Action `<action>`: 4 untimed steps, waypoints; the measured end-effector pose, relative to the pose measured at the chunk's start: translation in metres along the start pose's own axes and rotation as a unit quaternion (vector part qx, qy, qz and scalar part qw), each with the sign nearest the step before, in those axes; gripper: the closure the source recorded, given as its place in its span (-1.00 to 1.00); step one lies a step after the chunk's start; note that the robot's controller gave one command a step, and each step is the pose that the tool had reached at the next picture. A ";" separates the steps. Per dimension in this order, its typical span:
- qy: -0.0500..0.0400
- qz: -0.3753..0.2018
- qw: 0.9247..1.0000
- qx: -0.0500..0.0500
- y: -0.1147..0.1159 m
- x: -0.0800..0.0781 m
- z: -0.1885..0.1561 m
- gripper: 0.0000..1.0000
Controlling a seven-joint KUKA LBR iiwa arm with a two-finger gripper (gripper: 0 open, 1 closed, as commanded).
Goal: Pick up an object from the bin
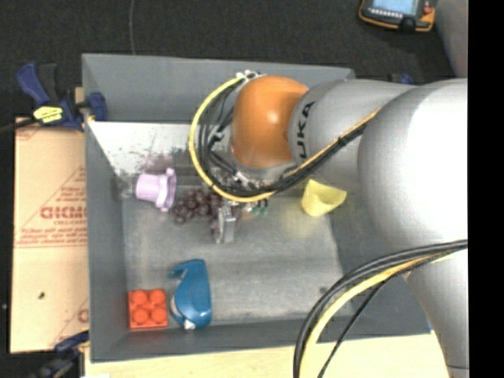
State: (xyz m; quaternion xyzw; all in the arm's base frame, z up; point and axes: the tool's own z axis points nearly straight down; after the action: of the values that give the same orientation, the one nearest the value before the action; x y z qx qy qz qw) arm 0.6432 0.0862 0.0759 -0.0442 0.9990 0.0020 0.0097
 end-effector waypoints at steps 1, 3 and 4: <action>-0.004 0.024 1.000 -0.001 0.000 -0.001 0.001 -1.00; -0.009 0.003 1.000 -0.002 0.000 -0.005 -0.005 1.00; -0.001 0.003 1.000 -0.001 0.000 -0.001 -0.030 1.00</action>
Offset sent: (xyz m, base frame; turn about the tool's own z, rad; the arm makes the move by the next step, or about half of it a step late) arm 0.0001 0.0000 -0.0001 0.0033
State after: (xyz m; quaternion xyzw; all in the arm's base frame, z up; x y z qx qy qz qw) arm 0.6436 0.0861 0.1061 -0.0412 0.9991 0.0035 0.0108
